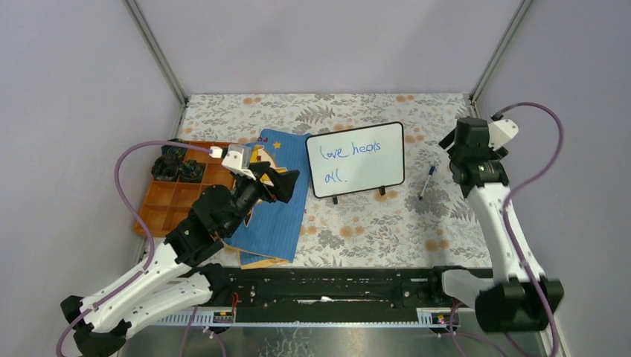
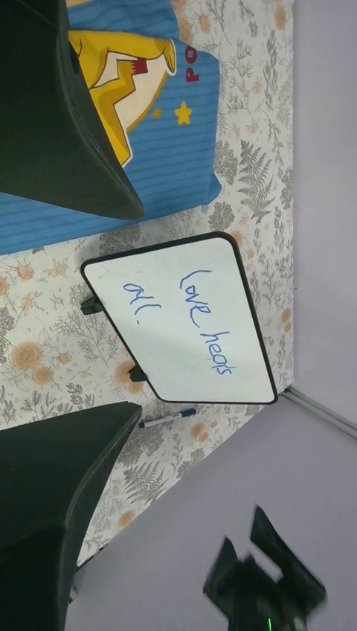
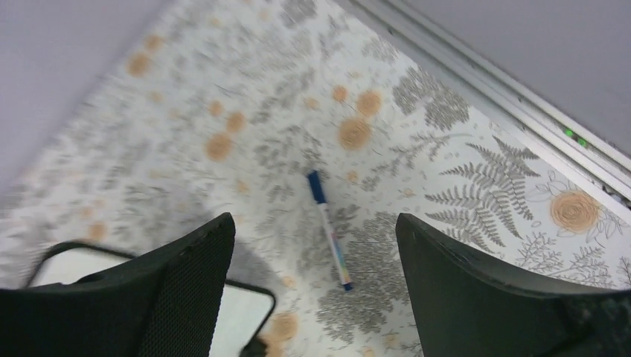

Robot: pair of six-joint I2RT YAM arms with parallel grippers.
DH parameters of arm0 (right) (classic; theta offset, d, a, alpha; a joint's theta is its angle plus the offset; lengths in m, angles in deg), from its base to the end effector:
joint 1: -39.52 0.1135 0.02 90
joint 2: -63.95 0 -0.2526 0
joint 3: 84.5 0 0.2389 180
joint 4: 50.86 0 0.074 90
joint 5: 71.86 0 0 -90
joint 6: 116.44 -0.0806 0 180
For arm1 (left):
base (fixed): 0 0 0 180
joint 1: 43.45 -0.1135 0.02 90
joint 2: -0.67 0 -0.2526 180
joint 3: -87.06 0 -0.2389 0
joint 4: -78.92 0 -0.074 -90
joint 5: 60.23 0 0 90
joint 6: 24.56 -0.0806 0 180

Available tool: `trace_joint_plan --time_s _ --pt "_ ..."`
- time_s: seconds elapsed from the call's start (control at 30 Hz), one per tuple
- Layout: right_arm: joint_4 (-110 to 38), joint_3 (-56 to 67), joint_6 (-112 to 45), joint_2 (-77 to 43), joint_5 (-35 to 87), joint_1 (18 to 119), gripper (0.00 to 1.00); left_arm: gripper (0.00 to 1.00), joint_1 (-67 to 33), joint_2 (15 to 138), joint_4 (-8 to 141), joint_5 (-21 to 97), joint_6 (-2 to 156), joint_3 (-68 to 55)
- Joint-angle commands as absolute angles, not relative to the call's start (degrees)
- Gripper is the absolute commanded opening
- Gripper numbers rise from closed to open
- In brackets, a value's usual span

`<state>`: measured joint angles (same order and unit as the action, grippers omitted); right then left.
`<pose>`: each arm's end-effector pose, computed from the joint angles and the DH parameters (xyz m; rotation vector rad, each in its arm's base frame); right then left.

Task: Write a sentence on the whiteboard
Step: Reset both arms

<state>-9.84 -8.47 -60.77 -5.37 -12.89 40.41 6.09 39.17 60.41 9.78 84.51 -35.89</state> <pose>0.2868 -0.0371 0.2971 0.8820 1.8860 -0.2159 0.1498 -0.1332 0.3469 0.1468 1.6027 -0.6631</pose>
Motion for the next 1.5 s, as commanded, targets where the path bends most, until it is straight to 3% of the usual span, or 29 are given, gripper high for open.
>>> trace_joint_plan --time_s 0.0,0.23,0.43,0.53,0.77,1.0,1.2,1.33,1.47 --pt "-11.99 -7.88 -60.12 5.74 -19.02 48.36 0.86 0.99 6.9 39.94 62.09 5.52 84.73 -36.18" --pt "-13.85 -3.84 -48.73 11.3 -39.59 81.78 0.85 0.99 7.71 42.87 62.38 3.17 86.03 -35.55" --pt "-33.8 -11.36 -27.2 9.56 -51.7 102.91 0.93 0.99 8.77 45.77 61.32 -2.64 90.92 -34.18" --pt "-32.31 -13.77 -32.41 9.61 -46.47 103.25 0.96 0.99 9.19 48.59 58.45 -7.41 92.46 -32.26" --pt "-50.11 -26.22 -29.37 14.24 -36.88 102.99 1.0 0.99 9.76 52.11 56.31 -8.32 88.72 -30.62" --pt "-33.66 -12.8 -42.38 7.35 -19.39 90.23 1.0 0.99 9.93 48.59 54.66 -11.78 93.83 -30.42" --pt "-47.99 -11.96 -31.73 10.09 -14.75 89.91 1.0 0.99 10.08 47.54 46.19 -16.09 96.43 -20.28" --pt "-42.76 -3.19 -29.0 6.1 -15.81 89.89 1.0 0.99 10.1 50.0 42.95 -15.92 92.96 -13.84" --pt "-45.27 -4.76 -28.92 7.09 -18.02 89.95 1.0 0.99 10.08 50.33 45.79 -15.3 90.59 -14.46"
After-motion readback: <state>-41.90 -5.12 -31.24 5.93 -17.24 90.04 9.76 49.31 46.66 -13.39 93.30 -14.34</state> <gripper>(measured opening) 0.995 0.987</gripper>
